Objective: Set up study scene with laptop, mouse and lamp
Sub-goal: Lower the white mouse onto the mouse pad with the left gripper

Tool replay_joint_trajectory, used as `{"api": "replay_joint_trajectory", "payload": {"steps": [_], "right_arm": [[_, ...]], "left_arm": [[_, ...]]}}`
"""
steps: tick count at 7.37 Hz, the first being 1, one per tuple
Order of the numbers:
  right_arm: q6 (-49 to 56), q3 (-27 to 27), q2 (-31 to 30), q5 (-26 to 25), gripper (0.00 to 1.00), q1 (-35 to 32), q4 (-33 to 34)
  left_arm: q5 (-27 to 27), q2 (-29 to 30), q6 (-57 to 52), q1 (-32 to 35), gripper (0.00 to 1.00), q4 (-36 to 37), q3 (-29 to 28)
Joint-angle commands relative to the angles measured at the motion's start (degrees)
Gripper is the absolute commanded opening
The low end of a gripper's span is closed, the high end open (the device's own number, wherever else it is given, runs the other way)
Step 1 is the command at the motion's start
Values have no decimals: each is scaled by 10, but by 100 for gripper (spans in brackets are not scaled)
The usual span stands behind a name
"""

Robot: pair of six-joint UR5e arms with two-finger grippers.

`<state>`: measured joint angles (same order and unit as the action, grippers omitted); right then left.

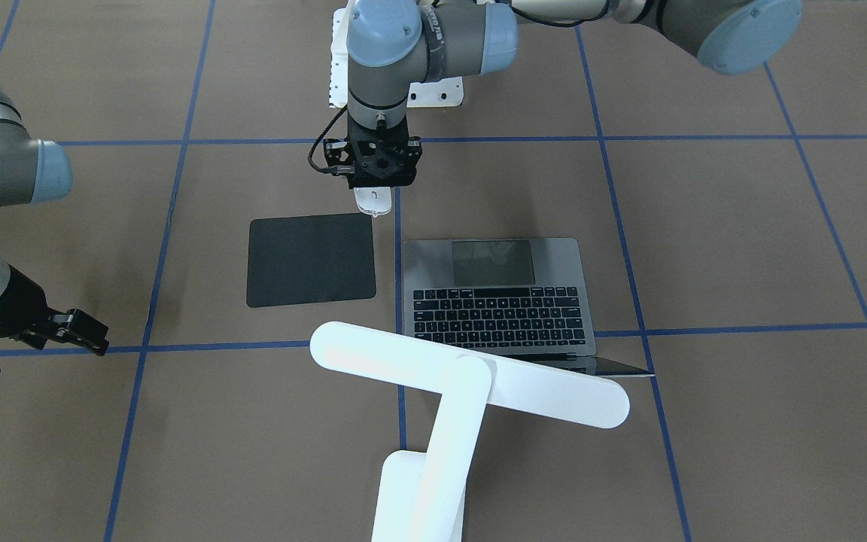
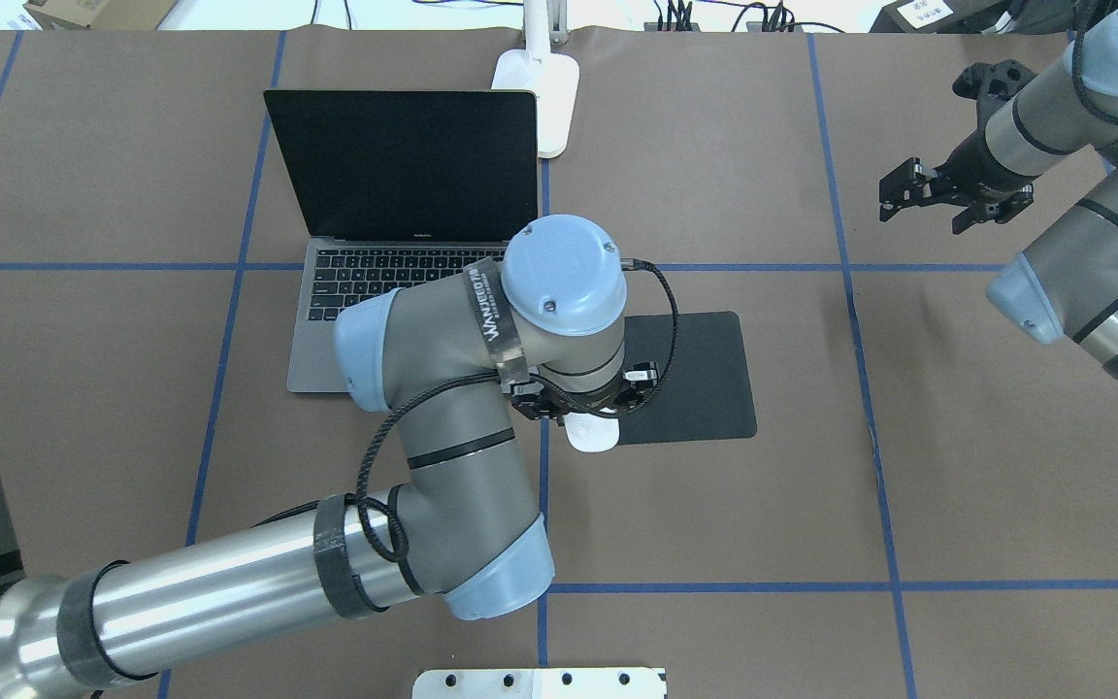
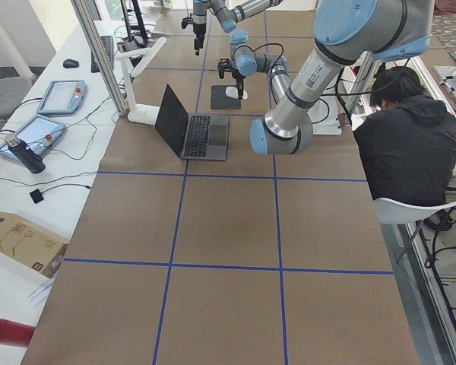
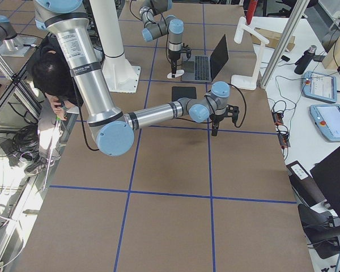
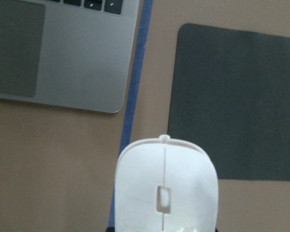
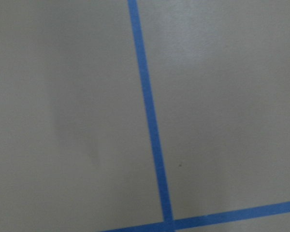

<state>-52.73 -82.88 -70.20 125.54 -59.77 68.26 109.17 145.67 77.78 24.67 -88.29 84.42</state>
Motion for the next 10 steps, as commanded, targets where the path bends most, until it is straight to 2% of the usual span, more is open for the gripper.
{"api": "replay_joint_trajectory", "payload": {"steps": [1,2,8,9,10], "right_arm": [[9,1,-8,0,99,-3,-1],[9,1,-8,0,99,-2,-1],[9,2,-7,-1,99,-1,-1],[9,2,-6,-2,99,-1,-1],[9,2,-6,-2,99,0,-1]], "left_arm": [[-25,90,-38,0,9,-1,-139],[-40,125,-46,0,8,-3,-198],[-58,147,-58,2,7,-32,-267],[-65,151,-59,2,15,-39,-280],[-65,151,-59,2,29,-41,-283]]}}
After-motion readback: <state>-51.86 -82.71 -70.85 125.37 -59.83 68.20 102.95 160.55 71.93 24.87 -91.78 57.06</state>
